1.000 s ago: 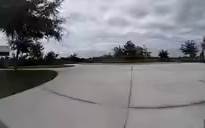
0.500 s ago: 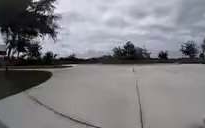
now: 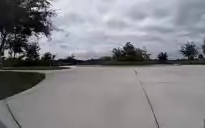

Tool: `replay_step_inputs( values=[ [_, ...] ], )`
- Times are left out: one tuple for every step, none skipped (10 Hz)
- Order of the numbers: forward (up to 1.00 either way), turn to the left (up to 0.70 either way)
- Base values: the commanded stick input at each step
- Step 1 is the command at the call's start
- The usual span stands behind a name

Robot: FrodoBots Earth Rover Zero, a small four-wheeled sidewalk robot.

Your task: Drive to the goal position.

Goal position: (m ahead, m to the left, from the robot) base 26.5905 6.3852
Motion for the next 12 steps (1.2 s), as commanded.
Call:
replay_step_inputs(
  values=[
    [0.85, 0.00],
    [0.85, 0.00],
    [0.85, 0.00],
    [0.85, 0.00],
    [0.85, 0.00],
    [0.85, 0.00],
    [0.85, 0.00],
    [0.85, 0.00],
    [0.85, 0.00],
    [0.85, 0.00],
    [0.85, 0.00],
    [0.85, 0.00]
  ],
)
